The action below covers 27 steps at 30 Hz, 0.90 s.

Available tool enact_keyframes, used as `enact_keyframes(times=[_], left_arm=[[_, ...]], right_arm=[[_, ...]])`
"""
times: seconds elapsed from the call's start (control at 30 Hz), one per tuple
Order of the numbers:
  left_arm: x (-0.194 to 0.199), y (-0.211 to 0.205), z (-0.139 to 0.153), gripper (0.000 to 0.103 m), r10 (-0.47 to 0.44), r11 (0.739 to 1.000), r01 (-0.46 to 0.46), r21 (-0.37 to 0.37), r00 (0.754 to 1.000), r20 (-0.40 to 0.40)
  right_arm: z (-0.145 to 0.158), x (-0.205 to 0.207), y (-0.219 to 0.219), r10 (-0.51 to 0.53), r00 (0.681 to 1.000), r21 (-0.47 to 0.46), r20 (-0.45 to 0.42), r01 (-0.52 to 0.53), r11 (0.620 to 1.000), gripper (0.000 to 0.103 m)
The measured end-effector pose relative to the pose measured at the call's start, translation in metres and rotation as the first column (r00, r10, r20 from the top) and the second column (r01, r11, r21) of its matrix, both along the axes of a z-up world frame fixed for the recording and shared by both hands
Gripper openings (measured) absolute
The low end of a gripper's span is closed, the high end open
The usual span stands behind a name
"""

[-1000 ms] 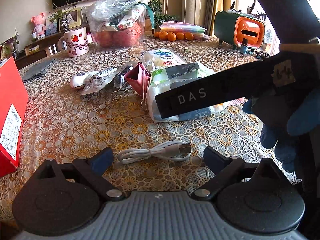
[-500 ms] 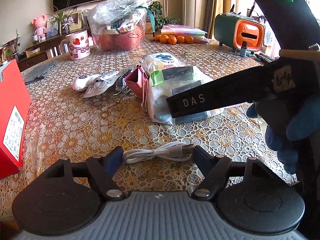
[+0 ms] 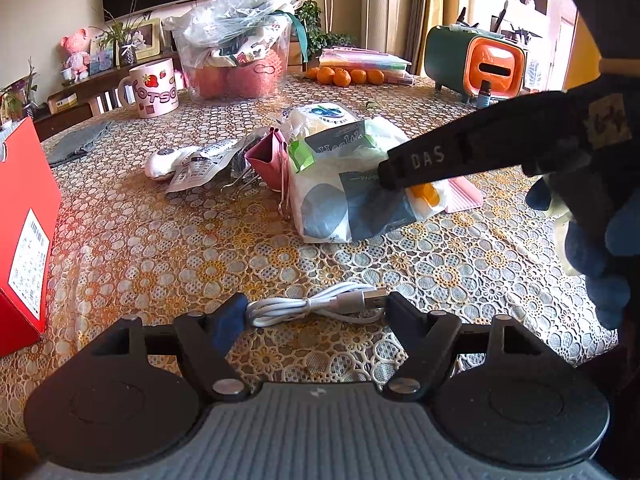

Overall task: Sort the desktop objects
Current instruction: 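Close the left gripper on the USB cable while the right gripper closes on the tissue pack, then lift and carry the cable and tissue pack in both grippers to the red box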

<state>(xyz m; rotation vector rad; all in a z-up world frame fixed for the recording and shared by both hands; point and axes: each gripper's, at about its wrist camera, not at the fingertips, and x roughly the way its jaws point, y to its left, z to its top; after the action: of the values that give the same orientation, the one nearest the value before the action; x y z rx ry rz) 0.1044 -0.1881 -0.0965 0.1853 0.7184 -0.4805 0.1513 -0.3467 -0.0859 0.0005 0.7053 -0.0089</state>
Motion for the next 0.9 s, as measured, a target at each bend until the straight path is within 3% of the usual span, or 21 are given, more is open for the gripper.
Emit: enact_keyframes(times=[0.5,0.9], left_arm=[[0.001,0.009,0.012,0.075,0.022,0.999,-0.022,-0.023,1.000,0.005],[0.002,0.024,0.041,0.075,0.037,0.998,-0.035,-0.050,0.998,0.044]], right_arm=[[0.022,-0.018,-0.007,-0.041,0.998,0.045,0.043,0.039,0.998,0.028],[0.041,-0.033,-0.006,-0.046,0.996,0.081,0.075,0.040,0.996,0.028]])
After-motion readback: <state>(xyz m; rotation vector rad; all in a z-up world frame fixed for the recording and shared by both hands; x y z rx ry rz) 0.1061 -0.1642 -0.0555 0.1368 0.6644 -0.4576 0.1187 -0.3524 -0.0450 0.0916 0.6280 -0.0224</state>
